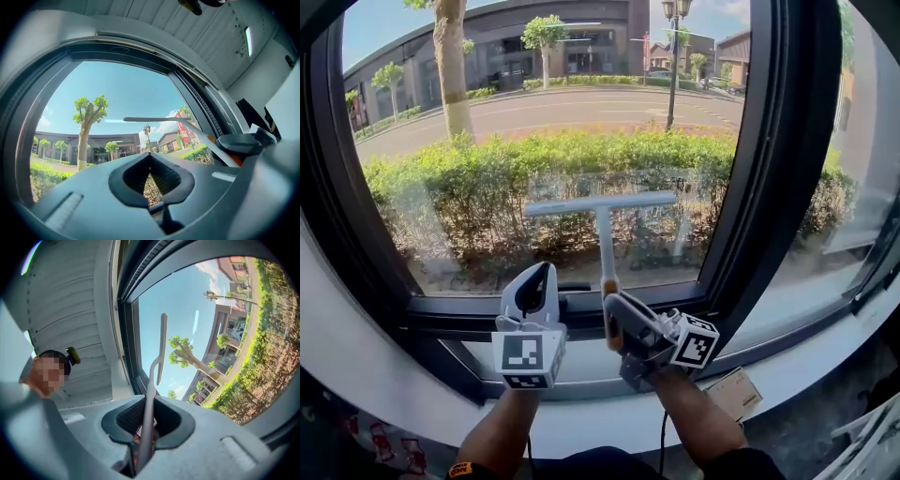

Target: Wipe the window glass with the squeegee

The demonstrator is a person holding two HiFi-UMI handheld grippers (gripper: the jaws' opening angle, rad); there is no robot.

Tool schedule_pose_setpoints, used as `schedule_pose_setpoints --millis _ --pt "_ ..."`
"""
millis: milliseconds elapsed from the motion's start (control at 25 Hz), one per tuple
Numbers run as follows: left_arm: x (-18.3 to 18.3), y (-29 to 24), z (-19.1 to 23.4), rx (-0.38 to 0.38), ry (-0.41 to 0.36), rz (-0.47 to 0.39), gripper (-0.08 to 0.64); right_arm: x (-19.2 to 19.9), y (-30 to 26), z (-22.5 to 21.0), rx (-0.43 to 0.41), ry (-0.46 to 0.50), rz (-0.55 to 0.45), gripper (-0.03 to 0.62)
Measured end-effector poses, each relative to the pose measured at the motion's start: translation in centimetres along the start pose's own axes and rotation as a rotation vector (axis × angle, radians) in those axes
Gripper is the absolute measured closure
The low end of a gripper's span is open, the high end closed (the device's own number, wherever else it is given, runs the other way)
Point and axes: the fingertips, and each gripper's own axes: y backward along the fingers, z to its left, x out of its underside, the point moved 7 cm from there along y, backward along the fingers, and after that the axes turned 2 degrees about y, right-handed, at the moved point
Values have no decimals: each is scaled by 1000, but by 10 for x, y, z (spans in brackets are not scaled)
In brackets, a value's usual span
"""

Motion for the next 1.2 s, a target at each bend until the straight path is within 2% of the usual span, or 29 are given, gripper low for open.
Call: schedule_pose_setpoints --millis 120,280,560,880,1200 --pt "-27 -10 -12 4 2 -39 546 -32 -6 4 -29 42 -7 546" --pt "-61 -20 -31 9 29 -79 546 -64 -10 10 -62 48 -16 546" --pt "-84 -30 -36 -10 -35 -120 546 -75 -14 7 -65 38 -3 546" --pt "-61 -31 -42 -16 -4 -81 546 -67 0 -3 -38 5 10 546" --pt "-19 -24 -54 -24 64 4 546 -34 34 -17 15 -61 23 546"
